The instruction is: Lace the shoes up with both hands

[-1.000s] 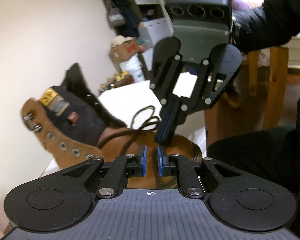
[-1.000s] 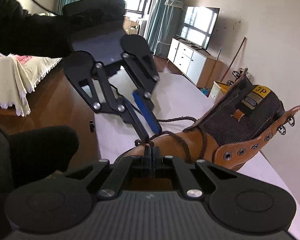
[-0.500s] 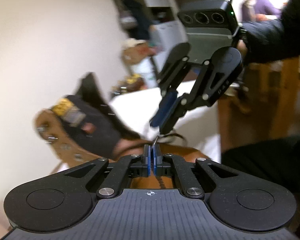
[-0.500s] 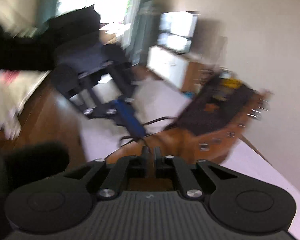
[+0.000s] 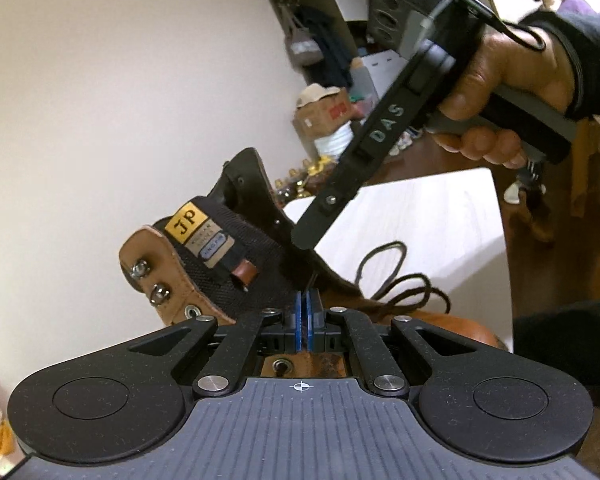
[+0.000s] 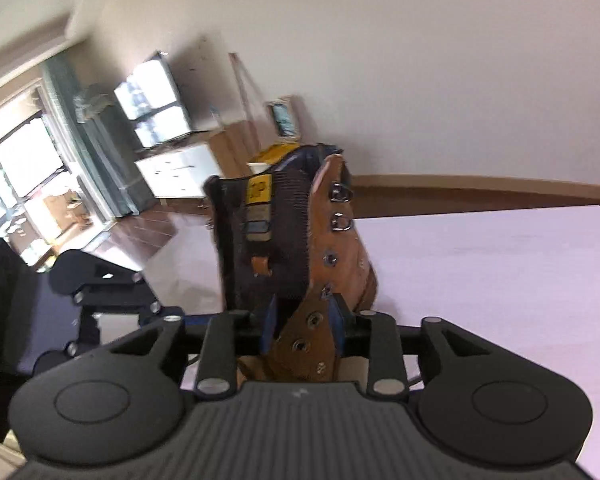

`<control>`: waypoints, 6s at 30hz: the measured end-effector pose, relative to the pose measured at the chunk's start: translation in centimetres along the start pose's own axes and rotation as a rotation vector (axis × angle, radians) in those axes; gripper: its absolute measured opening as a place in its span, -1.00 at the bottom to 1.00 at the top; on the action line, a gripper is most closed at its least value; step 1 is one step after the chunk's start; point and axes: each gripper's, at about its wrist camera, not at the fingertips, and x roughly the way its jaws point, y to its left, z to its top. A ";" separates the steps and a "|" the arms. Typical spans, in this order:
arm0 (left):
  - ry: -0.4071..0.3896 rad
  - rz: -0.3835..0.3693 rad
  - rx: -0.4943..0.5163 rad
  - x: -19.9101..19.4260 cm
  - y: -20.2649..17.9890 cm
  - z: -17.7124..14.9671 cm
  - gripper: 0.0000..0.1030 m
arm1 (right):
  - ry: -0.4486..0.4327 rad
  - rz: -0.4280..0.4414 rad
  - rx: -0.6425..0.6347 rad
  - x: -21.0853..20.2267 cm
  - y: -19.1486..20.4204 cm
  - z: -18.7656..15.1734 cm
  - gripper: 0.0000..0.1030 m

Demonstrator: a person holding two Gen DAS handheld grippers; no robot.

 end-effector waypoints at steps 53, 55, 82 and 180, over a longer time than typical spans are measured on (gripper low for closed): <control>0.056 -0.132 0.047 3.8 1.7 2.2 -0.95 | 0.043 0.199 0.071 3.3 -4.7 1.0 -0.80; 0.057 -0.138 0.039 3.9 1.8 2.3 -0.95 | 0.042 0.199 0.072 3.3 -4.7 0.9 -0.80; 0.084 -0.147 0.078 6.0 1.1 2.5 -0.95 | 0.012 0.402 -0.036 1.9 -8.0 -2.2 -0.69; 0.338 0.247 -0.616 -22.2 4.6 -17.4 -0.98 | -0.163 -0.331 0.065 -14.2 -7.8 -8.2 -0.96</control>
